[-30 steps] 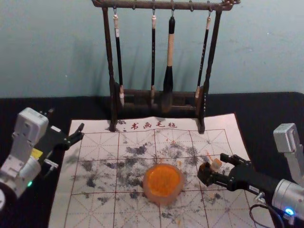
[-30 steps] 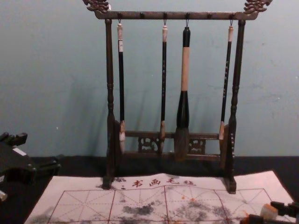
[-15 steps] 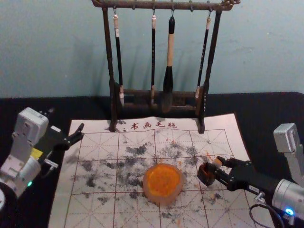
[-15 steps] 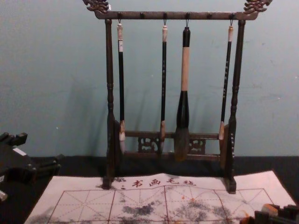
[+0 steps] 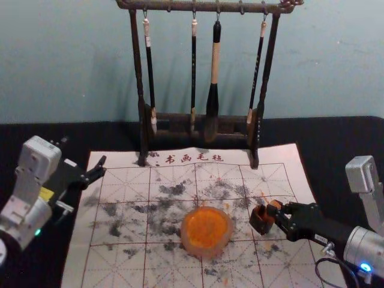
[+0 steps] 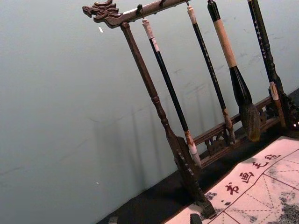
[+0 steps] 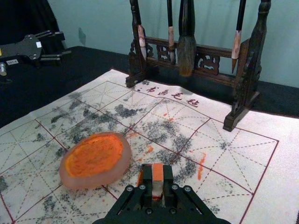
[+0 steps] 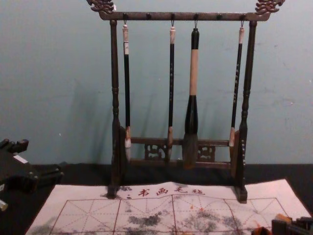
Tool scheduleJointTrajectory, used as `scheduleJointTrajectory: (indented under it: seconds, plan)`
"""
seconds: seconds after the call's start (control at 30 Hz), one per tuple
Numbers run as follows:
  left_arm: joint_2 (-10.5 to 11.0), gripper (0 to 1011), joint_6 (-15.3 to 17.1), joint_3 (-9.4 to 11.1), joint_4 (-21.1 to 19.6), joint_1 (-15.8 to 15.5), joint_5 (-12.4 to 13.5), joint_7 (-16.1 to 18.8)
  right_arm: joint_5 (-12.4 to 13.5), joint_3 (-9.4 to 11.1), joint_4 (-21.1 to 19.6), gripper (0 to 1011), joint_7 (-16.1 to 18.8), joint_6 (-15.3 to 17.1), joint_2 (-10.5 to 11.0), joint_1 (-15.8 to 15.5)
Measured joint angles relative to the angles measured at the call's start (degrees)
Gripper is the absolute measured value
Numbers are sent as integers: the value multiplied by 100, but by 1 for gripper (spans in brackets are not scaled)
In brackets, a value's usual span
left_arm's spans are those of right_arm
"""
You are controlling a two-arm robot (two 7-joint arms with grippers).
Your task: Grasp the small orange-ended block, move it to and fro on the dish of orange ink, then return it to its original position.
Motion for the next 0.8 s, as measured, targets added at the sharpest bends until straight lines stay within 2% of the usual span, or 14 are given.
scheduleJointTrajectory:
  seconds: [0.8]
  plan:
    - [0, 1001, 0, 0, 0, 0, 0, 0, 30, -30, -119, 80, 18, -64, 52, 13]
